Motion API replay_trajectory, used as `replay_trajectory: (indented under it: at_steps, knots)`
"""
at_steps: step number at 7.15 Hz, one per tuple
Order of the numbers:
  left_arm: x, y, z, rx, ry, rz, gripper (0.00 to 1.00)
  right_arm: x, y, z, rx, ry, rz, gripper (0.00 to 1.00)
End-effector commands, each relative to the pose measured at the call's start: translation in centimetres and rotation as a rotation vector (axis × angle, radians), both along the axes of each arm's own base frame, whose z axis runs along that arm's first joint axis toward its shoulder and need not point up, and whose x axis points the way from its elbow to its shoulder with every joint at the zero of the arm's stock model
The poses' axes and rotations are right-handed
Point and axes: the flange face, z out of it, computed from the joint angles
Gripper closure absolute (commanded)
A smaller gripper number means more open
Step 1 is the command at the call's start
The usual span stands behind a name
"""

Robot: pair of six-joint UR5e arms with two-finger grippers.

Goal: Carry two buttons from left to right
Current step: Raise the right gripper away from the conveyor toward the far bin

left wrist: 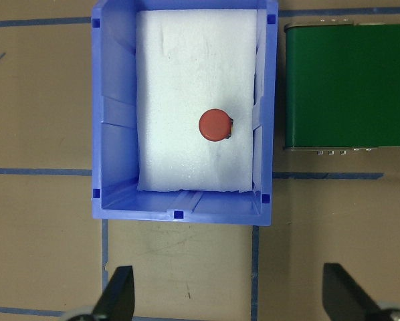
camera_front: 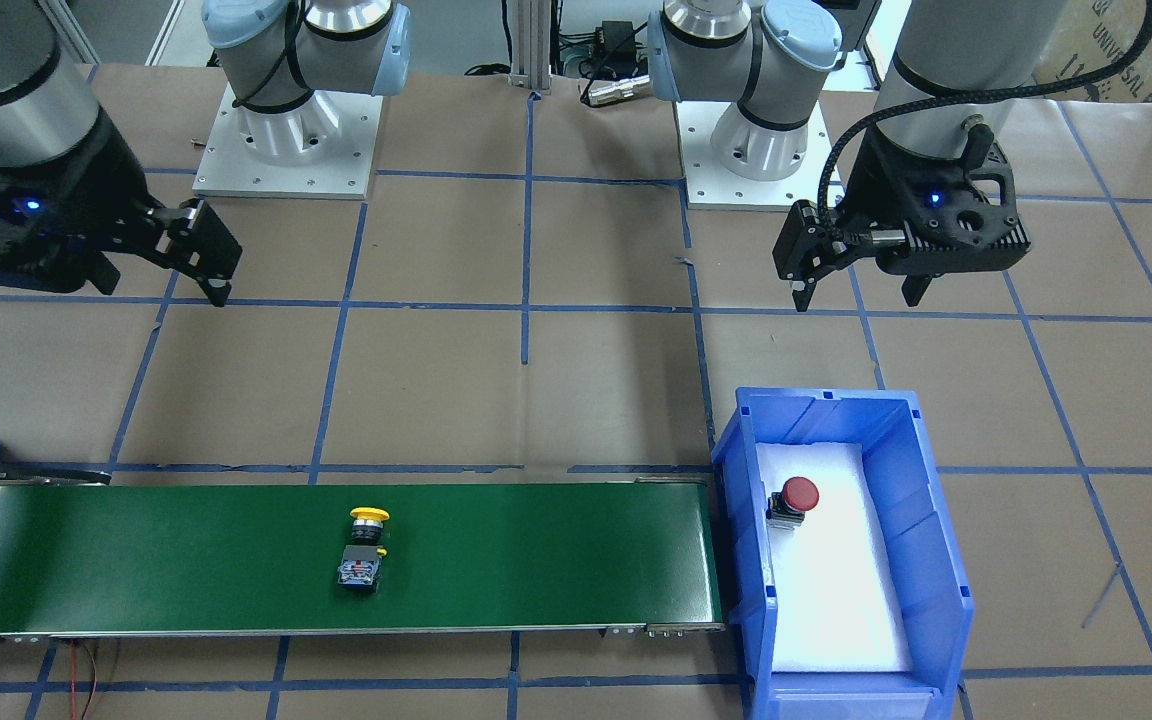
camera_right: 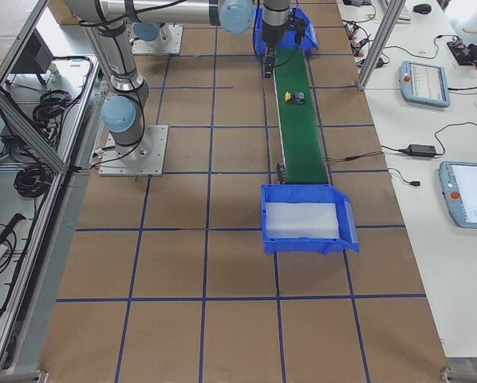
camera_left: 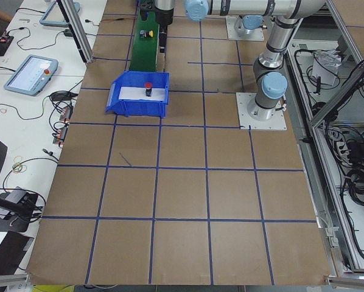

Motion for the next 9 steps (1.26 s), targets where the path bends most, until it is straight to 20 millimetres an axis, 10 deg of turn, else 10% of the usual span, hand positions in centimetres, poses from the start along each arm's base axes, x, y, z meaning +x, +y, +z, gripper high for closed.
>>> replay_trajectory:
  at_steps: [1,4,9]
  knots:
    - [0.0,0.0,0.0,0.0,0.001,0.0,0.0,-9.3,0.1,2.3,-0.019,0.004,-0.074,0.0]
    - [0.0,0.0,-0.1,0.001,0.001,-0.002,0.0,-9.4,0.2,0.8,0.068,-0.036,-0.07,0.0]
    - [0.0,0.2,0.3,-0.006,0.002,-0.007,0.0,-13.0,-13.0,-12.2,-0.107,-0.035,0.038,0.0]
